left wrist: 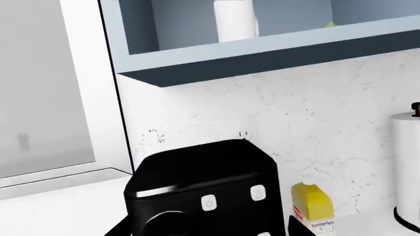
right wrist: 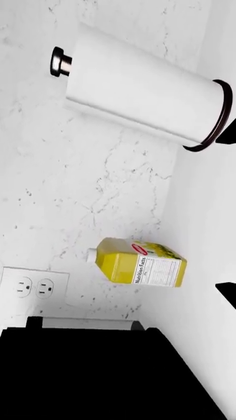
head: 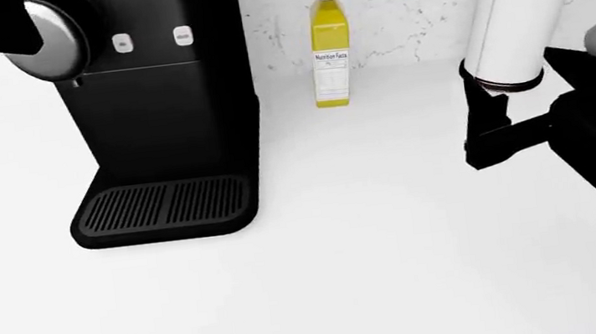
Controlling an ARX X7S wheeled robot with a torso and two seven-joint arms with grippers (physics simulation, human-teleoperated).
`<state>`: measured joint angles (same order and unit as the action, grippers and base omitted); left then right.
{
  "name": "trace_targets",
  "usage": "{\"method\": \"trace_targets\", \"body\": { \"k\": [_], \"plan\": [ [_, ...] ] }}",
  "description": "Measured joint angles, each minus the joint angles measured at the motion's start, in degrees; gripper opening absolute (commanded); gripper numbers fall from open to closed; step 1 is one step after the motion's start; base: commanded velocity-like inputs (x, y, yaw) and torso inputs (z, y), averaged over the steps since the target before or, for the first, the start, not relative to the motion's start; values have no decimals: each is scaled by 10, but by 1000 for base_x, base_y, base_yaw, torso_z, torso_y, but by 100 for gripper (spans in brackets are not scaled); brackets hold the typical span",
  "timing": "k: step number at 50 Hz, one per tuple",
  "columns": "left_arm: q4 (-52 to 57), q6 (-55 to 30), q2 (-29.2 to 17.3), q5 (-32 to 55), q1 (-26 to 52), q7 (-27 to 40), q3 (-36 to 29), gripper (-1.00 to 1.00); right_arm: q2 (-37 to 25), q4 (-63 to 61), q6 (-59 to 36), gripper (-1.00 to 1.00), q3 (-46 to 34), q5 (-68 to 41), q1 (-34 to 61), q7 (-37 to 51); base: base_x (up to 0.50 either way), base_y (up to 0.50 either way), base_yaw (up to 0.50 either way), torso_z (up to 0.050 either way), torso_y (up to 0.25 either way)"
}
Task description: A wet mug is on the counter and needs to be dried. Pick it up and place it upside down in the open cabinet.
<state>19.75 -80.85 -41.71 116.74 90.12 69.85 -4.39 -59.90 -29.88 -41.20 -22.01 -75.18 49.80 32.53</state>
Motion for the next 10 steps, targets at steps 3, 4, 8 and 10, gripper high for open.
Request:
{"method": "trace_targets", "body": {
  "k": [3,4,8,10],
  "plan": [
    [7,3,-6,5,-10,0,2,100,0,0,-9,100,2,-15,15,1,0,0,0,0,0],
    [9,4,-8,7,-13,0,3,100,1,1,-13,100,3,-20,21,1,0,0,0,0,0],
    [16,8,-15,11,-23,-1,5,100,2,1,-25,100,4,-39,41,3,0,0,0,0,0],
    [18,8,-17,11,-28,-2,6,100,3,1,-30,100,5,-49,51,4,0,0,0,0,0]
  ]
}}
